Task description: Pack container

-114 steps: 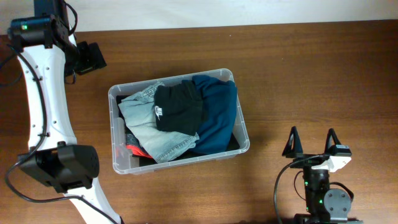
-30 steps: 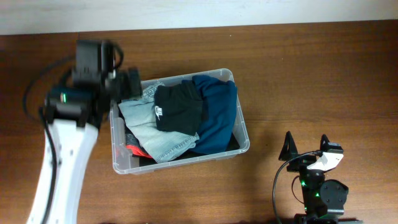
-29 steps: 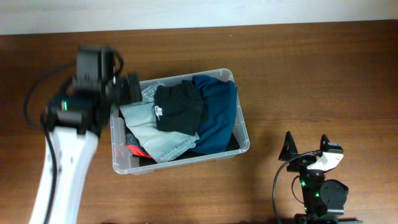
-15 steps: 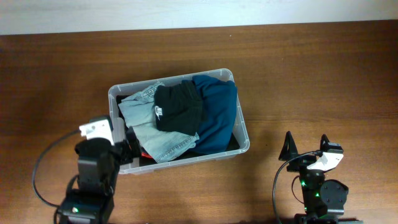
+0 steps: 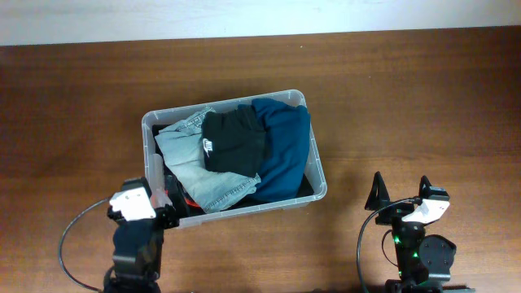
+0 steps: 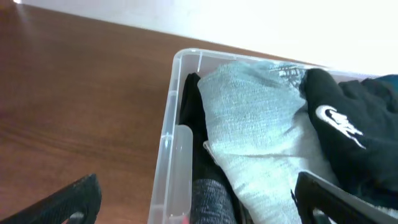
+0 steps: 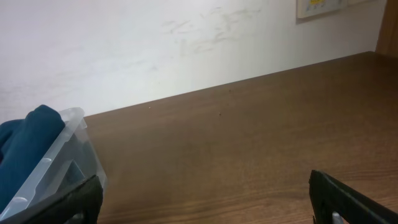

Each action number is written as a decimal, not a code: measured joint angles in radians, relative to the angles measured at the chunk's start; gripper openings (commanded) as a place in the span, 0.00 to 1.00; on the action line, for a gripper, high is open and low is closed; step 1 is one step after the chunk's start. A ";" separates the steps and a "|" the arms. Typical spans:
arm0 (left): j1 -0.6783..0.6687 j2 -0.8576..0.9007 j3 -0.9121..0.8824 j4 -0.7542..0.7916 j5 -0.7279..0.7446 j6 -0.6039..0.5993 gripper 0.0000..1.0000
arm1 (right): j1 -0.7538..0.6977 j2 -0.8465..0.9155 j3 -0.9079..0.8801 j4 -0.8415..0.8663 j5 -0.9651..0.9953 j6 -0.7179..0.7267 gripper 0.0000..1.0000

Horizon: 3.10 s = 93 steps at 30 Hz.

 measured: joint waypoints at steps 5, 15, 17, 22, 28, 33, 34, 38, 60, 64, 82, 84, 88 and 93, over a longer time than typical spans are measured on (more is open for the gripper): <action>0.000 -0.149 -0.097 0.040 0.000 0.000 0.99 | 0.000 0.000 0.000 0.000 0.000 0.001 0.98; 0.027 -0.291 -0.172 0.050 0.014 0.007 0.99 | 0.000 0.000 0.000 0.000 0.000 0.000 0.99; 0.044 -0.315 -0.183 0.053 0.037 0.031 0.99 | 0.000 -0.001 0.000 0.000 0.000 0.000 0.98; 0.082 -0.364 -0.189 0.070 0.111 0.125 0.99 | 0.000 -0.001 0.000 0.000 0.000 -0.001 0.98; 0.103 -0.366 -0.194 0.071 0.143 0.196 0.99 | 0.000 -0.001 0.000 0.000 0.000 0.000 0.98; 0.114 -0.366 -0.194 0.071 0.154 0.211 0.99 | 0.000 -0.001 0.000 0.000 0.000 0.000 0.98; 0.111 -0.366 -0.194 0.071 0.154 0.214 0.99 | 0.000 -0.001 0.000 0.000 0.000 0.000 0.98; 0.095 -0.366 -0.194 0.071 0.158 0.221 0.99 | 0.000 -0.001 0.000 0.000 0.000 0.000 0.98; 0.091 -0.366 -0.194 0.071 0.158 0.224 0.99 | 0.000 -0.001 0.000 0.000 0.000 0.000 0.99; 0.091 -0.366 -0.194 0.071 0.158 0.224 0.99 | 0.000 -0.001 0.000 0.000 0.000 0.000 0.98; 0.091 -0.366 -0.194 0.071 0.158 0.224 1.00 | 0.000 -0.001 0.000 0.000 0.000 0.000 0.98; 0.091 -0.366 -0.194 0.071 0.158 0.224 1.00 | 0.000 -0.001 0.000 0.000 0.000 0.000 0.98; 0.091 -0.366 -0.194 0.071 0.158 0.224 0.99 | 0.000 -0.001 0.000 0.000 0.000 0.000 0.98; 0.091 -0.366 -0.194 0.071 0.158 0.224 1.00 | 0.000 -0.001 0.000 0.000 0.000 0.000 0.98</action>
